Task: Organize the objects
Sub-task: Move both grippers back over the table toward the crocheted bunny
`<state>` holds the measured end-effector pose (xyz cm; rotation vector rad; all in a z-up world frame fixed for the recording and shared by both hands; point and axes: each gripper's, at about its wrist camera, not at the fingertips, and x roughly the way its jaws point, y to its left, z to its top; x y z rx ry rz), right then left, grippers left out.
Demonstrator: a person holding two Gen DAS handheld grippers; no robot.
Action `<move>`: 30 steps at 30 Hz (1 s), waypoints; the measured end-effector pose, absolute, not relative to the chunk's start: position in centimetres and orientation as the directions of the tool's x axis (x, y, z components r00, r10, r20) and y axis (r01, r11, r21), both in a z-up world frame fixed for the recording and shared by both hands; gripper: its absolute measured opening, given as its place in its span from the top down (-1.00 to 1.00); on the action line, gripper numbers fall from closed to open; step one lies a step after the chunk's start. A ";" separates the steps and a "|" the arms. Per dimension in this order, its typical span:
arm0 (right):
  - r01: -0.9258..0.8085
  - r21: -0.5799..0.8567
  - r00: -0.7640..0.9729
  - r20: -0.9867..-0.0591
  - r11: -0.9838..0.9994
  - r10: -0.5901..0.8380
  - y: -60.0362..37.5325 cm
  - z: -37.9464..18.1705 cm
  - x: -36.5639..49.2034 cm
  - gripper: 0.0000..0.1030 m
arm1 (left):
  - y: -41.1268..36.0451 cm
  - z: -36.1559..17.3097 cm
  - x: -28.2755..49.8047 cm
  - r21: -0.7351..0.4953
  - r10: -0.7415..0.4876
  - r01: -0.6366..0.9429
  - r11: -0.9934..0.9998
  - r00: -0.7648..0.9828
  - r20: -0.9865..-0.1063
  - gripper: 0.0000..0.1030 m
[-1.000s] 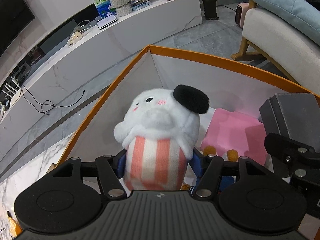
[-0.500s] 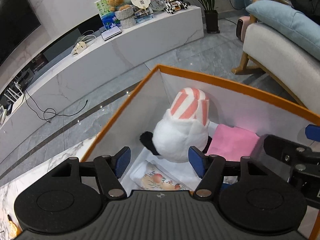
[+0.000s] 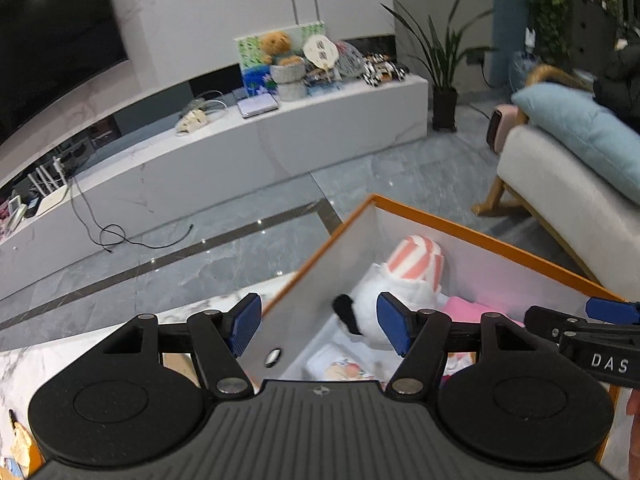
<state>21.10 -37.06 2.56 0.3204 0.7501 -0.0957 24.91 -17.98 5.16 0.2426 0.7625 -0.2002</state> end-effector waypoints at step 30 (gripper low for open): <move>-0.074 0.102 0.798 -0.590 0.992 0.121 -29.4 4.5 17.0 -0.64 | -8.0 -1.4 19.1 0.000 -0.055 0.087 0.996 0.634 -0.771 -0.48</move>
